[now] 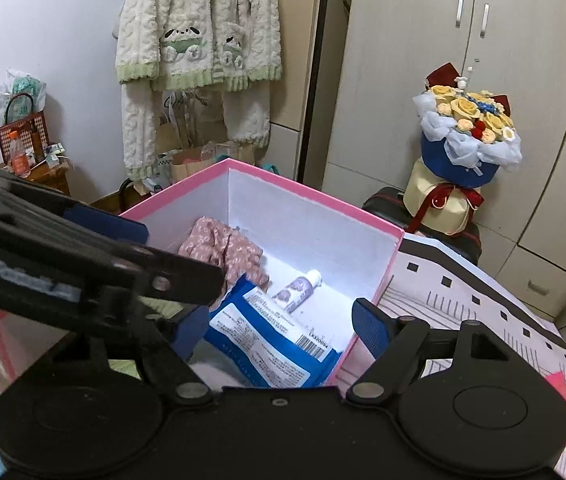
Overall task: Organize soft objects
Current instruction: 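Lower the wet-wipes pack into the pink box and open the left tool, then move the left tool to the red envelope and grasp its edge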
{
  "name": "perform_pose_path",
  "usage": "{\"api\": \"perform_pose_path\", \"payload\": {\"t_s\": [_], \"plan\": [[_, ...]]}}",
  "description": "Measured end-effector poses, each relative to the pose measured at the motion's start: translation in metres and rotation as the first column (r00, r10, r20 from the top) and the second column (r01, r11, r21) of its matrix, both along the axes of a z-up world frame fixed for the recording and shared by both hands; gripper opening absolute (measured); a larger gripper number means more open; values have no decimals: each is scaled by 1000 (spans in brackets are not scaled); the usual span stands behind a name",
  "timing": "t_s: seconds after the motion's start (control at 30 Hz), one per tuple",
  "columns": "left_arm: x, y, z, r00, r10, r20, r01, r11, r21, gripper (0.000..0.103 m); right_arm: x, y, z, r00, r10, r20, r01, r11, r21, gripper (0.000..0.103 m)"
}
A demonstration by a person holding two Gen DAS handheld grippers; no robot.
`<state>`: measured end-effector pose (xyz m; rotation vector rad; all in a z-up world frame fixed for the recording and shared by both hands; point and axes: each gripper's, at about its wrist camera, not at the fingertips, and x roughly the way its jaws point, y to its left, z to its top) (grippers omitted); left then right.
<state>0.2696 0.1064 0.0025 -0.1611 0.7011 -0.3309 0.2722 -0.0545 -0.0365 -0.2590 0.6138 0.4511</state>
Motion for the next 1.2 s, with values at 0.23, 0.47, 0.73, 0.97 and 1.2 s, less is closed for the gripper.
{"api": "perform_pose_path", "payload": {"t_s": [0.23,0.47,0.73,0.97,1.2], "plan": [[-40,3,21,999,-23,42,21,999,45,75,-34,-4,18,1000,12,19,-11,1000,-9,82],[-81,3,41,994,-62,88,56,996,65,76,-75,-9,40,998,46,49,-46,999,-18,82],[-136,0,63,983,-105,149,88,989,116,76,-125,-19,59,992,83,90,-76,994,-74,83],[-172,-11,66,974,-187,126,169,976,140,78,-155,-57,65,991,130,34,-130,992,0,85],[-197,-41,54,962,-245,122,219,957,191,78,-170,-112,56,999,29,33,-32,994,100,85]]}}
